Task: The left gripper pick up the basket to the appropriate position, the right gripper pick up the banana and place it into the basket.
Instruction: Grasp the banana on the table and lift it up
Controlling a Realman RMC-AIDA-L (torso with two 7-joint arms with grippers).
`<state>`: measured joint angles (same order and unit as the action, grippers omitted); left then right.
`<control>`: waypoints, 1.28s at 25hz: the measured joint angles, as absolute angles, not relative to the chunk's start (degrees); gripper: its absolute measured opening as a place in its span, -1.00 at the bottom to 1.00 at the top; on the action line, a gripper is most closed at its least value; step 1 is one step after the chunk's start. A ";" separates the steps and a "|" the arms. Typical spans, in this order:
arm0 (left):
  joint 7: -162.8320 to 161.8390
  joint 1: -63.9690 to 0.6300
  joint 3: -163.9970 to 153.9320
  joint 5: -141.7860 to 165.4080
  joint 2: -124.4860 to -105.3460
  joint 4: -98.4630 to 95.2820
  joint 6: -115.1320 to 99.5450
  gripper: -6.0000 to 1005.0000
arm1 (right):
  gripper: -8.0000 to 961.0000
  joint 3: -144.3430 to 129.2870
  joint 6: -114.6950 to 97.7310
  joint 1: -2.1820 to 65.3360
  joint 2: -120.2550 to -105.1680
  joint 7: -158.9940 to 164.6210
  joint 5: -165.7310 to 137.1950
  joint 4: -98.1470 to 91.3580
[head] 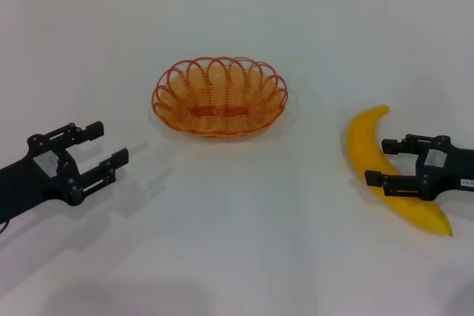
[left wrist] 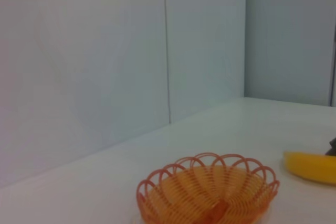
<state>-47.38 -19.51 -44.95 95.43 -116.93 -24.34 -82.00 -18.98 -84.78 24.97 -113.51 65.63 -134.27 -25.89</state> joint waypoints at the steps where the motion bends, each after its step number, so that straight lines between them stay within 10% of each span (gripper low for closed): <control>1: -47.38 -19.51 -44.85 95.42 -116.94 -24.34 -82.00 0.24 | 0.49 -18.98 -84.77 25.01 -113.54 65.67 -134.41 -25.86; 18: -47.28 -19.51 -44.82 95.35 -116.98 -24.12 -82.53 0.24 | 0.48 -22.62 -81.47 25.79 -113.51 71.57 -134.40 -25.84; 32: -47.28 -19.51 -44.83 95.36 -116.90 -23.90 -82.53 0.24 | 0.00 -22.27 -87.09 26.36 -113.58 71.02 -133.21 -27.77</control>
